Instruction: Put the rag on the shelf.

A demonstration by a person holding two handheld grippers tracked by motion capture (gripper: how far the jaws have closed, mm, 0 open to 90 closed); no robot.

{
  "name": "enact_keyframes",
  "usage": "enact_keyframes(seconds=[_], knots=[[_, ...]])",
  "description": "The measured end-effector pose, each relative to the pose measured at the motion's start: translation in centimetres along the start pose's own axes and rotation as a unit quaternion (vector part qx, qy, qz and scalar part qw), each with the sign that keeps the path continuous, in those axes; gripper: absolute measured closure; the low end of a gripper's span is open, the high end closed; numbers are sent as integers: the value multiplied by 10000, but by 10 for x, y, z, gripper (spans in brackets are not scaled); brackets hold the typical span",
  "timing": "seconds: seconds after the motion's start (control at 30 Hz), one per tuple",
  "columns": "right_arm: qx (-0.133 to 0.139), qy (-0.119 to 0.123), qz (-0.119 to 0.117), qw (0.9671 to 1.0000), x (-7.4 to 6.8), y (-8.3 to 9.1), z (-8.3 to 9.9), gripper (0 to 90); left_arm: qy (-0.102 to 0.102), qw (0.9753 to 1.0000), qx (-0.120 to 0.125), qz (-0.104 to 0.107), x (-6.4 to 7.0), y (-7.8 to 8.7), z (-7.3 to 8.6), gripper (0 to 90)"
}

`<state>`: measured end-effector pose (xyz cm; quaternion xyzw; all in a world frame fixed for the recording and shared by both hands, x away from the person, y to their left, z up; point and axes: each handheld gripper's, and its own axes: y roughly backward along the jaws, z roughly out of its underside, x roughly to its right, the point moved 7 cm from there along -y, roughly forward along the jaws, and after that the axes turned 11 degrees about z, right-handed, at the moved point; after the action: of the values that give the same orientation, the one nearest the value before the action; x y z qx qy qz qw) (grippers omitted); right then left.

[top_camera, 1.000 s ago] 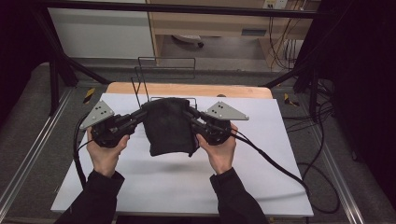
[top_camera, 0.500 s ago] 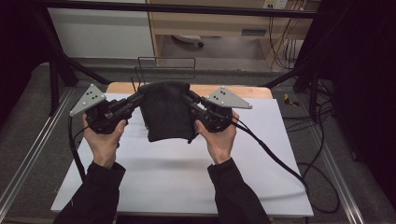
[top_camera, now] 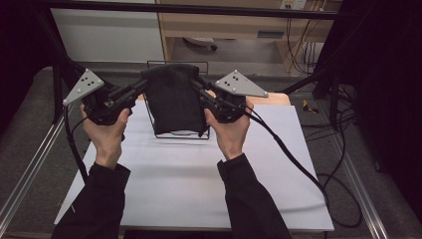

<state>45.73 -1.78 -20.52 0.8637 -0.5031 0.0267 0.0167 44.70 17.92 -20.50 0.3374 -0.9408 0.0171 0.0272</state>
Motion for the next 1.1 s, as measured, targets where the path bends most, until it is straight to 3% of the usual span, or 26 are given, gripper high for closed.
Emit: enact_keyframes(seconds=[0.67, 1.1], knots=[[345, -11, 145, 9993, 9, -22, -45, 783, 2, 9993, 346, -161, -21, -16, -46, 832], [514, -123, 219, 9984, 17, -40, -67, 783, -88, 9987, 353, -367, -34, -28, -72, 832]])
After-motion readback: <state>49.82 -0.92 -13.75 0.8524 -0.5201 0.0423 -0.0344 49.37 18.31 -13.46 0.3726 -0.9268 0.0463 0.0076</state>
